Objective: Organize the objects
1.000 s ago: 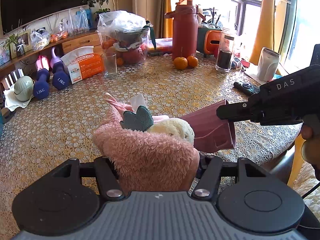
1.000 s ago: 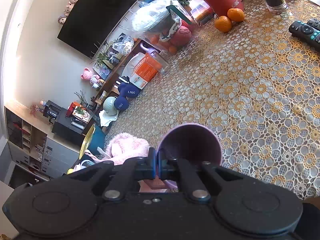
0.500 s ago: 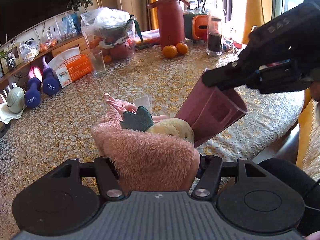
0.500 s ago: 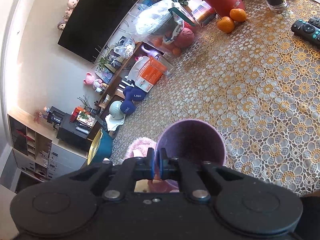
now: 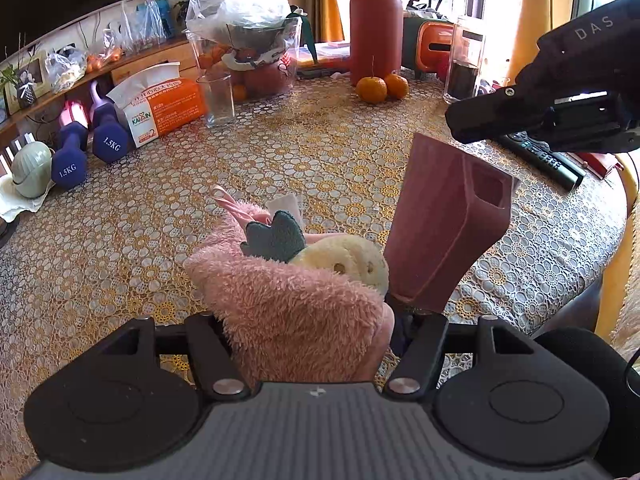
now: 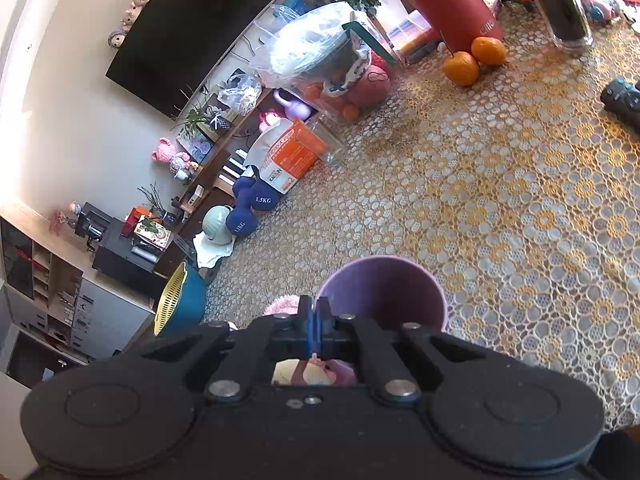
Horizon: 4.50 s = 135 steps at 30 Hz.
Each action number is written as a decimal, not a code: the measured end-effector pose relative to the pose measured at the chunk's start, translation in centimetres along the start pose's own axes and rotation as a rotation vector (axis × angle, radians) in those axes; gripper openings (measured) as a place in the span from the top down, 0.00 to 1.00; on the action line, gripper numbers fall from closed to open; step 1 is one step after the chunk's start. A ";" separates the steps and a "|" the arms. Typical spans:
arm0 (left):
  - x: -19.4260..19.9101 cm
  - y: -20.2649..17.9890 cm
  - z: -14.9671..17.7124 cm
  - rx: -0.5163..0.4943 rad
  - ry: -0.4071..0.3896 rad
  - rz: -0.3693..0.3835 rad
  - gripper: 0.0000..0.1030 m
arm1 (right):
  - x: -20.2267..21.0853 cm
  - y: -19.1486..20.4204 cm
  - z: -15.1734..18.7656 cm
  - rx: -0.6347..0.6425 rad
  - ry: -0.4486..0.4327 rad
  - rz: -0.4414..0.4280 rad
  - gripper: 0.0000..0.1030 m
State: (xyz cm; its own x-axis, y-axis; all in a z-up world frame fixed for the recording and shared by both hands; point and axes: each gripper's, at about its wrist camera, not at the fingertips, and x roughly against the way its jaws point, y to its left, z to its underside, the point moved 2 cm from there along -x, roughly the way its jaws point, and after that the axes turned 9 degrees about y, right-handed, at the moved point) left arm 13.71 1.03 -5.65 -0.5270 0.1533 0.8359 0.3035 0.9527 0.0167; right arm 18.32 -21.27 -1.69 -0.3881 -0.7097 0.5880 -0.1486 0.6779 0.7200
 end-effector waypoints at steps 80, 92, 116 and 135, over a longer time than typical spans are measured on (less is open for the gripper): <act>2.5 1.8 1.7 0.127 -0.125 0.116 0.35 | -3.1 3.4 4.6 0.753 0.114 0.442 0.91; 0.3 0.9 1.0 0.109 -0.115 0.127 0.66 | -2.5 2.3 5.0 0.786 0.091 0.434 0.89; 1.1 -0.1 2.2 0.097 -0.065 0.131 0.72 | -2.2 2.6 6.6 0.902 0.051 0.444 0.89; 3.1 -0.6 0.7 0.079 -0.122 0.177 0.78 | -2.5 3.2 7.0 0.991 0.054 0.450 0.89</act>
State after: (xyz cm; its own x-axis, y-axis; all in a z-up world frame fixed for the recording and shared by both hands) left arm 11.36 1.07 -3.47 -0.5646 0.3455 0.7496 0.3388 0.9251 -0.1712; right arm 12.40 -15.99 -3.40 -0.5532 -0.3491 0.7564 -0.6798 0.7139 -0.1677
